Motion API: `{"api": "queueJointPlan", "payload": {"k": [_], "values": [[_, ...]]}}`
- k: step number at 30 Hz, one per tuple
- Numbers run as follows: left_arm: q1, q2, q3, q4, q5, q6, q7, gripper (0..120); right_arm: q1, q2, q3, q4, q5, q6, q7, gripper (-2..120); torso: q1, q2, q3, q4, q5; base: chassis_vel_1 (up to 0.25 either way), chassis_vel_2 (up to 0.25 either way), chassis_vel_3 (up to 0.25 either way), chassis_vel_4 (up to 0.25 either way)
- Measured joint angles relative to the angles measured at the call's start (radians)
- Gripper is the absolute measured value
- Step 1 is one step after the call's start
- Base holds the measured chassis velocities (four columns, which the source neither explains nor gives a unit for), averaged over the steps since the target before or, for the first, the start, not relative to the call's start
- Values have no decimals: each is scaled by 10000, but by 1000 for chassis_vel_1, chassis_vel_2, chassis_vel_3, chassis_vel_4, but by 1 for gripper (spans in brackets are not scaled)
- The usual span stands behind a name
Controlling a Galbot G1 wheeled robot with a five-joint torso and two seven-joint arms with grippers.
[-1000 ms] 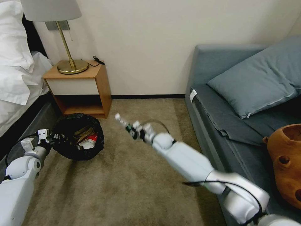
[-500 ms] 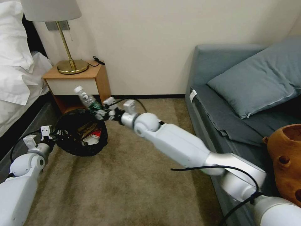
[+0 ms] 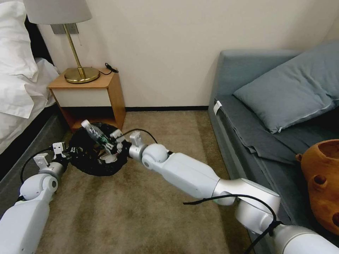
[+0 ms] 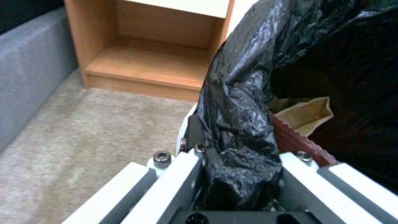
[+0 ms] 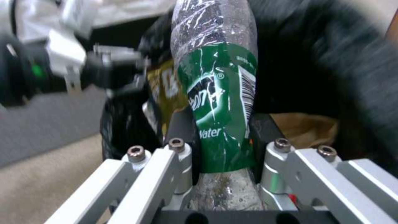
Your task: Pick up the trash bin, then pick up the garbage on the floor and place it into the trash bin.
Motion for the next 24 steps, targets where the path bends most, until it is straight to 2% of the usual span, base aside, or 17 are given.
{"api": "queueJointPlan", "payload": {"k": [3,6,8,9,11,15,17,18,20,23,24], "values": [[-31,-69,65,-64,-22,35,-25,1,-139,136,-72,-128,-85,96,197,16,0,0,-1,0,1,0,0,0,0],[-58,-148,147,-160,-34,71,-89,1,-234,283,-147,-146,-92,113,532,23,0,0,-1,2,2,0,0,0,0],[-33,-184,157,-190,-18,79,-140,1,-176,310,-150,-61,-10,104,611,35,0,0,-1,2,2,0,0,0,0],[-33,-184,157,-190,-18,79,-140,1,-176,310,-150,-61,-10,104,611,35,0,0,-1,2,2,0,0,0,0],[24,-189,129,-201,-1,79,-139,1,-81,259,-150,9,13,103,621,45,0,0,-1,3,2,0,0,0,0],[61,-189,86,-200,25,80,-138,1,-66,196,-150,62,2,102,615,53,0,0,0,3,2,0,0,0,0],[83,-193,57,-200,35,80,-134,1,-92,137,-145,129,-108,103,548,68,0,1,-1,2,2,0,0,0,0],[83,-193,57,-200,35,80,-134,1,-92,137,-145,129,-108,103,548,68,0,1,-1,2,2,0,0,0,0],[86,-207,56,-200,46,79,-134,1,-151,137,-126,147,-194,104,523,78,0,0,-1,2,2,0,0,0,0],[86,-217,56,-200,52,79,-144,1,-189,137,-99,168,-226,109,521,83,0,0,-1,3,2,0,0,0,0],[84,-224,56,-200,53,79,-160,1,-220,128,-48,200,-292,137,521,90,0,0,-1,2,2,0,0,0,0]]}}
